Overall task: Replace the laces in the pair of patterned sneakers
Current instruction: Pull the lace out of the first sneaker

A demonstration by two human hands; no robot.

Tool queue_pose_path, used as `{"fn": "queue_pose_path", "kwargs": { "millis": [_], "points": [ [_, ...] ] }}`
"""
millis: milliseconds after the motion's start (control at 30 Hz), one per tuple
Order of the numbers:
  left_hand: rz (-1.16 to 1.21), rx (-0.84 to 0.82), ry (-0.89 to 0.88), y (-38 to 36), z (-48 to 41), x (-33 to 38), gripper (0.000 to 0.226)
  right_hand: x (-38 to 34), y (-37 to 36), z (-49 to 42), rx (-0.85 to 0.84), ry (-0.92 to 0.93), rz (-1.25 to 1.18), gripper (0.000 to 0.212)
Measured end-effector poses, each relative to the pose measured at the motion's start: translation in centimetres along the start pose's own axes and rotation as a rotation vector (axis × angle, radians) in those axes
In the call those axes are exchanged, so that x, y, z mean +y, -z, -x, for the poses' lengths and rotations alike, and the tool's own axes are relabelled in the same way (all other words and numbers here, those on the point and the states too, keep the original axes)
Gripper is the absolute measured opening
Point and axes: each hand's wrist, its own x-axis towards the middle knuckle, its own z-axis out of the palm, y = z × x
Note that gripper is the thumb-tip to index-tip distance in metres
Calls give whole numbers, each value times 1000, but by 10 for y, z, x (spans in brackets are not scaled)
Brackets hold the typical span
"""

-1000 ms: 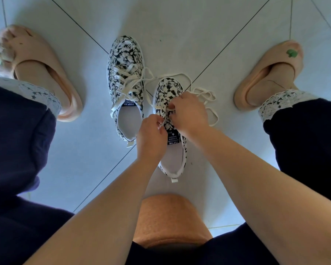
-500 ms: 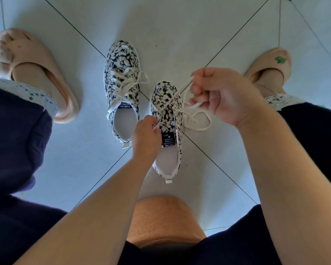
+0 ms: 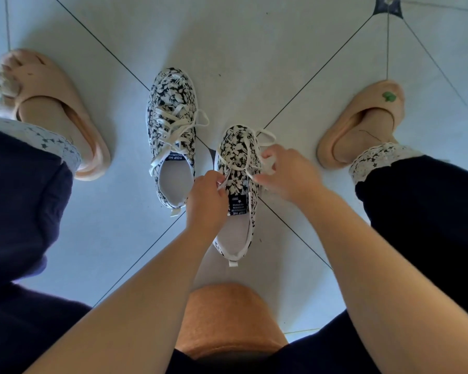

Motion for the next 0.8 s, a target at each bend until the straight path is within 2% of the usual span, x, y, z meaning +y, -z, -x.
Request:
{"fn": "queue_pose_path", "kwargs": {
  "millis": [67,167,267,300,367,433,500,567,700,733,767,800],
  "points": [
    [3,0,0,-1,0,0,29,-10,-17,-3,18,52,96,50],
    [-10,-1,-4,-1,0,1,29,-18,-27,-8,48,61,157,35],
    [-13,-11,-13,-2,0,1,29,-20,-22,-14,2,64,233,15],
    [-13,-14,-14,-2,0,1,29,-20,-17,-13,1,73,192,16],
    [-7,-13,-14,-2,0,0,29,-21,1,-8,46,87,-75,25],
    [5,-13,-9,-1,0,0,28,-21,28,2,84,82,-609,18],
    [3,-11,-10,0,1,0,29,-21,56,11,70,163,-1133,17],
    [1,-9,-13,0,1,0,29,-20,75,16,19,239,-1449,18],
    [9,-14,-10,0,0,0,29,-15,83,20,-15,178,-1729,26],
    [9,-13,-9,0,0,0,29,-12,78,17,11,112,-1707,27],
    [9,-11,-9,0,0,0,28,-9,70,12,63,28,-1574,26],
    [9,-7,-10,0,0,-1,28,-4,59,5,124,-49,-1302,23]
  ]
}}
